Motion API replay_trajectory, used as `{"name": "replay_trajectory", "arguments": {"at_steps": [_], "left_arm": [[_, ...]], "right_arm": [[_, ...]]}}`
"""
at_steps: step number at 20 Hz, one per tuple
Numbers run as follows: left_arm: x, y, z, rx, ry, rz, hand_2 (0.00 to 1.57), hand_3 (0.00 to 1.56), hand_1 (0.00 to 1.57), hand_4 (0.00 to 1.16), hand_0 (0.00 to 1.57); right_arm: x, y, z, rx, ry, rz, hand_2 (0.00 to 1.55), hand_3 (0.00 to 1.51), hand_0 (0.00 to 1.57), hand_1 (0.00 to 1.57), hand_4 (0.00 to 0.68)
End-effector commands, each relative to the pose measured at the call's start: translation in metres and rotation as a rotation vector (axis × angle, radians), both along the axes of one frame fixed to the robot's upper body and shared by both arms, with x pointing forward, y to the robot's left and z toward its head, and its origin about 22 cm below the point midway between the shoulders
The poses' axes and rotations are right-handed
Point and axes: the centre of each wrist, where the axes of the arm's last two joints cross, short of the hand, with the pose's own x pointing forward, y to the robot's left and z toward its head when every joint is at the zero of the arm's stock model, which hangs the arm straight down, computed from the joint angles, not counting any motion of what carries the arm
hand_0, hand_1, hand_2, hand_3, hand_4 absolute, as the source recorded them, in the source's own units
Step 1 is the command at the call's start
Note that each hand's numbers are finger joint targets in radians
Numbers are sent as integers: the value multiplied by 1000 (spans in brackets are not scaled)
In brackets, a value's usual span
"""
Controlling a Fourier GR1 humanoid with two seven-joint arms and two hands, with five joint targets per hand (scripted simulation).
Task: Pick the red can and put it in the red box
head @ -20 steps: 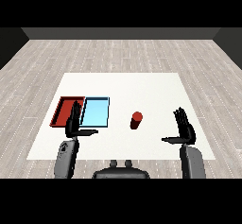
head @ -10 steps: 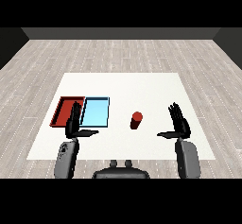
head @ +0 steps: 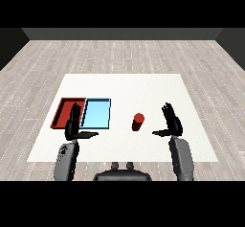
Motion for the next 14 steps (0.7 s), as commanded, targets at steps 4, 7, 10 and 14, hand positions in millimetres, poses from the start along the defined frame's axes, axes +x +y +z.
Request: {"name": "replay_trajectory", "arguments": {"at_steps": [4,7,10,14], "left_arm": [[20,-4,2,-23,4,11,0,0,0,0,0],[-5,6,-11,-16,5,2,0,0,0,0,0],[-9,19,-1,3,-5,14,0,0,0,0,0],[-5,10,-6,-12,-7,1,0,0,0,0,0]], "right_arm": [[13,26,-11,50,38,31,0,0,0,0,0],[19,33,-34,37,31,44,0,0,0,0,0],[4,47,-45,40,36,31,0,0,0,0,0],[16,38,-39,68,34,31,0,0,0,0,0]]}}
